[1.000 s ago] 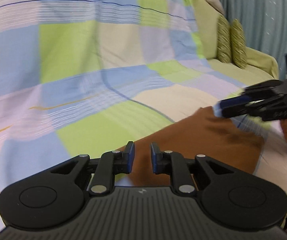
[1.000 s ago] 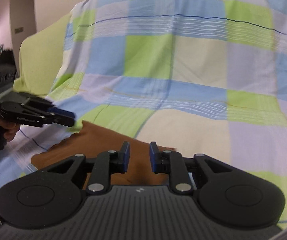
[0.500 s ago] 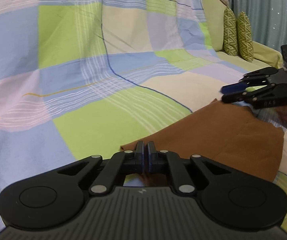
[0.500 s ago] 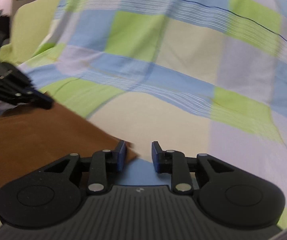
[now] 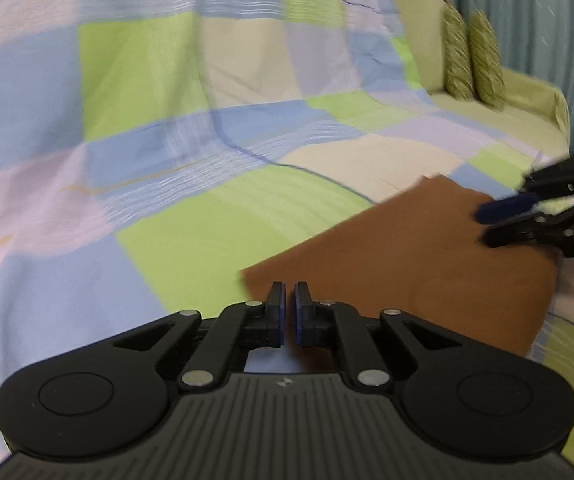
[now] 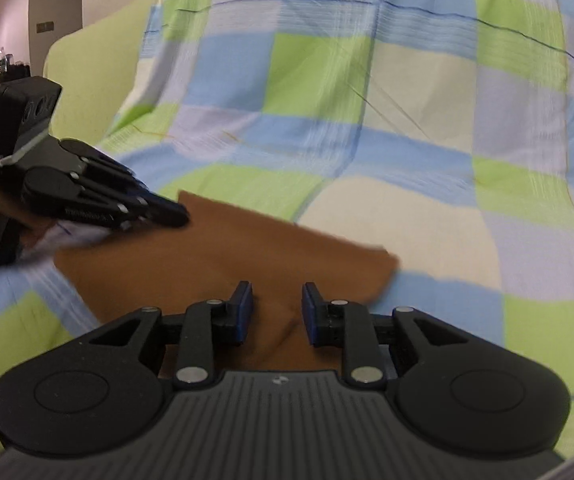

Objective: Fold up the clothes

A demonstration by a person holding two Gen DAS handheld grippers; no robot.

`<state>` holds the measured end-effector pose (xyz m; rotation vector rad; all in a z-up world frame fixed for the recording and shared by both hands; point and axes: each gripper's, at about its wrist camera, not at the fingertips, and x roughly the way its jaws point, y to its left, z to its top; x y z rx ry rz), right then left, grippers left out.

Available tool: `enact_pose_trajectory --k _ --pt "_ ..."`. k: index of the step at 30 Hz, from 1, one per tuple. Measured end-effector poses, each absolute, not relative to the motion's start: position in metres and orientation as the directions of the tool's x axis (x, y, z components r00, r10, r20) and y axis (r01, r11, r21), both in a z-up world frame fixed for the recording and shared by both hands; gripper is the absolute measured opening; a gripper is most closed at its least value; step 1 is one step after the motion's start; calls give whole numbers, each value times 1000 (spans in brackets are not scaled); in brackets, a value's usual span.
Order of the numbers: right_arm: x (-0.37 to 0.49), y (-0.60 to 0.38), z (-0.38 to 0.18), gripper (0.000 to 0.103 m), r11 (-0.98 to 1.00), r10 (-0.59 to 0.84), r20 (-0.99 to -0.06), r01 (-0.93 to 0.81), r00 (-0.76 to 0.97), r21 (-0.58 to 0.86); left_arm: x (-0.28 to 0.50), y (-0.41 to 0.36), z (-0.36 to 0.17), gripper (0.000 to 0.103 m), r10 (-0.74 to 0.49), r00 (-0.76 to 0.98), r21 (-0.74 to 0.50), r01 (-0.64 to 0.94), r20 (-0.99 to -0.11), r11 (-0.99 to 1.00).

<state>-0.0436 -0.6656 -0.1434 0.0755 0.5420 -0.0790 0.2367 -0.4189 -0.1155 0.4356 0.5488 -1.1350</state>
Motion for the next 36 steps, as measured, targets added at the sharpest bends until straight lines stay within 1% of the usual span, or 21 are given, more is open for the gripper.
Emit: enact_pose_trajectory --k 1,4,6,9,11,12,13,15,16,17,20,22,24,25,26,27,28,29,32,36 --pt "-49 -672 -143 21 992 -79 -528 117 845 40 241 -413 -115 9 -709 339 71 922 -618 380" --pt "-63 -685 -134 22 979 -176 -561 202 809 -16 243 -387 -106 9 -695 376 86 906 -613 414" --pt "-71 -675 -122 23 973 -220 -554 219 803 -69 233 -372 -99 9 -700 389 109 905 -599 411" --pt "-74 -628 -102 23 982 -183 -513 132 839 -135 216 -355 -94 9 -703 396 137 908 -591 397" --pt "-65 -583 -101 23 973 -146 -507 32 849 -227 208 -350 -94 10 -705 395 143 910 -589 390" --pt "-59 -561 -103 23 960 -131 -510 -20 850 -280 200 -344 -94 11 -708 394 144 911 -587 387" --pt "-53 -540 -105 24 941 -116 -514 -72 850 -331 195 -340 -93 21 -710 396 143 910 -583 390" --pt "-37 -494 -115 24 860 -118 -522 -176 845 -480 188 -332 -91 34 -720 396 134 909 -570 394" --pt "-29 -478 -120 26 819 -132 -519 -202 844 -537 185 -328 -90 34 -726 395 127 910 -563 396" --pt "-21 -467 -124 30 781 -154 -520 -219 840 -584 182 -323 -89 34 -733 393 120 910 -555 397" --pt "8 -441 -147 33 647 -248 -531 -269 810 -714 181 -314 -86 36 -747 391 101 909 -538 404" --pt "19 -435 -155 33 613 -280 -531 -277 799 -740 182 -307 -86 37 -756 386 89 911 -529 402" --pt "33 -431 -161 32 583 -314 -518 -269 796 -767 180 -304 -89 39 -757 388 113 914 -526 390" --pt "38 -432 -161 26 587 -320 -520 -265 792 -765 178 -304 -90 44 -756 391 136 915 -525 379" --pt "42 -433 -160 15 599 -320 -527 -263 788 -757 174 -305 -91 50 -752 399 178 915 -524 361" --pt "45 -434 -159 8 614 -316 -535 -260 784 -745 169 -307 -92 53 -749 406 221 914 -523 341" --pt "47 -435 -157 7 631 -308 -542 -259 782 -731 165 -308 -94 56 -746 414 263 910 -522 321" --pt "45 -437 -153 6 646 -294 -543 -256 787 -720 161 -310 -95 57 -743 421 304 904 -520 300" --pt "26 -450 -132 5 698 -227 -544 -255 807 -669 145 -318 -99 58 -749 428 434 877 -505 209" --pt "-12 -476 -97 5 782 -89 -576 -301 813 -546 120 -338 -105 60 -780 393 580 813 -488 46"
